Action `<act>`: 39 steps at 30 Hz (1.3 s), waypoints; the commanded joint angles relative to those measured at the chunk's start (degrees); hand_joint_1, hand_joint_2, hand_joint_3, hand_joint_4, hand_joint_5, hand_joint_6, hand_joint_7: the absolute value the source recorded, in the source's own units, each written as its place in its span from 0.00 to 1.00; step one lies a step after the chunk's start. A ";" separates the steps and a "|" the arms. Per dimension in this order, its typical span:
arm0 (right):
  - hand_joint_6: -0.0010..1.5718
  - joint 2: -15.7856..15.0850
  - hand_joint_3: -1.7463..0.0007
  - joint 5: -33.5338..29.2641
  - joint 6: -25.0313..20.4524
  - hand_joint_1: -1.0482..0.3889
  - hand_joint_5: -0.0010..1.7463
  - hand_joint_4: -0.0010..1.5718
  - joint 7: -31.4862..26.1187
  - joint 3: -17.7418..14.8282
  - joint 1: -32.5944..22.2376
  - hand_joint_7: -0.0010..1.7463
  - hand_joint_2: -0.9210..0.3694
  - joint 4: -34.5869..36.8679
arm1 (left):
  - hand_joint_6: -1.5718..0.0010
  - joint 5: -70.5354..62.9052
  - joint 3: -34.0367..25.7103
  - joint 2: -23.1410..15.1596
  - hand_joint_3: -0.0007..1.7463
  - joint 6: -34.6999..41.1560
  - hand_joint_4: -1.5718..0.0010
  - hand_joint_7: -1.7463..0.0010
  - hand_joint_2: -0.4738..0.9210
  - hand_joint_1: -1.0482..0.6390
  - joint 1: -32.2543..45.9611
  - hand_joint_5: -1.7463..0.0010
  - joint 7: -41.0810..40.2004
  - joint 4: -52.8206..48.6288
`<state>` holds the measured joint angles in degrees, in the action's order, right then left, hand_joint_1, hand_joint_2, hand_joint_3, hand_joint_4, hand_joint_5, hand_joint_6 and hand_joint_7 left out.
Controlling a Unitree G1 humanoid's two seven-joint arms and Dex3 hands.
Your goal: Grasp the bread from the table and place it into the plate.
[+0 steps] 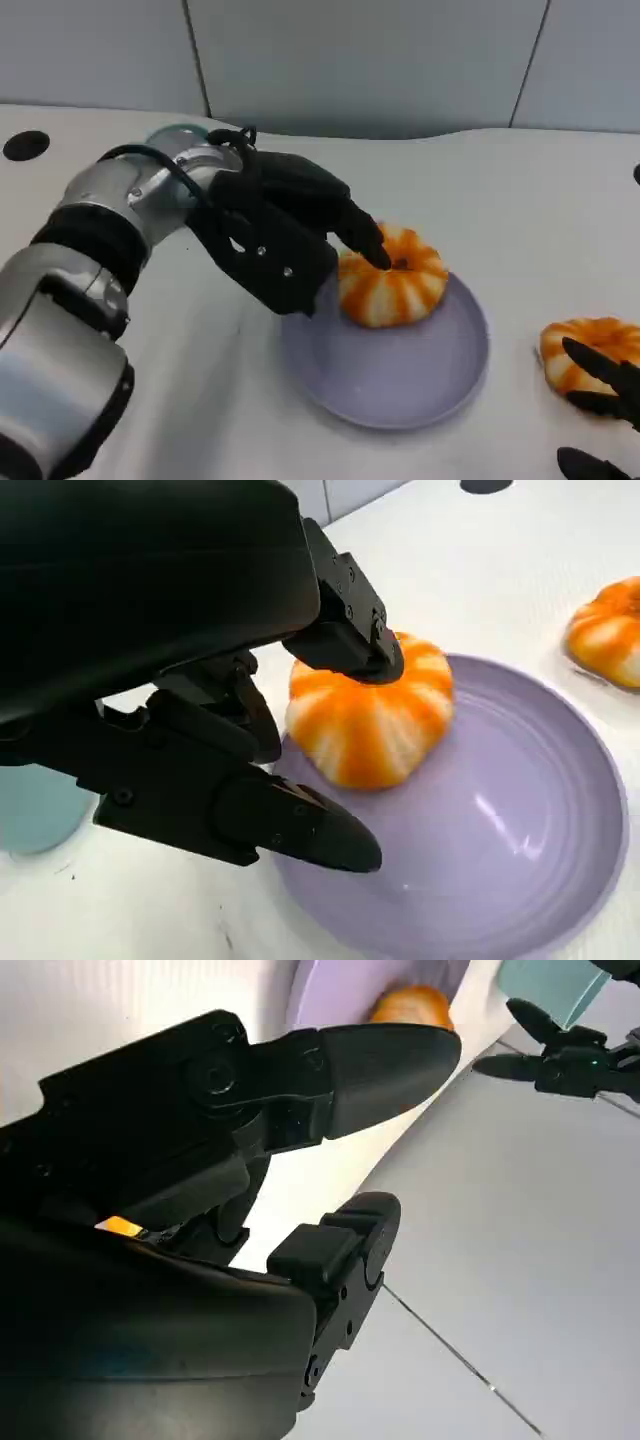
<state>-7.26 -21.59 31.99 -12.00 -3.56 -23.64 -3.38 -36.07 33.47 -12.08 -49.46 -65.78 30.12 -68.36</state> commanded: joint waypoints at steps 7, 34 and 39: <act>0.40 -0.48 0.82 0.38 -0.20 0.50 0.20 0.50 -0.24 -0.62 -0.41 0.00 0.00 -0.82 | 0.61 5.79 -3.76 -2.14 0.08 -3.19 0.49 1.00 1.00 0.22 0.03 0.77 4.73 0.91; 0.39 -0.64 0.82 1.47 -0.55 0.50 0.27 0.43 0.57 -0.90 -1.24 0.00 0.00 -1.41 | 0.69 46.43 -33.75 -9.94 0.04 21.00 0.77 0.50 1.00 0.29 46.62 0.19 12.57 31.44; 0.39 -0.70 0.82 2.09 -0.70 0.50 0.28 0.44 0.96 -0.86 -0.98 0.00 0.00 -1.34 | 0.75 42.59 -32.73 -9.56 0.04 37.43 0.71 0.13 1.00 0.32 54.92 0.01 4.36 41.29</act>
<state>-7.38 -20.52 31.55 -11.27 -3.70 -24.46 -4.27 8.73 0.35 -20.93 -17.85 -13.41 37.62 -31.01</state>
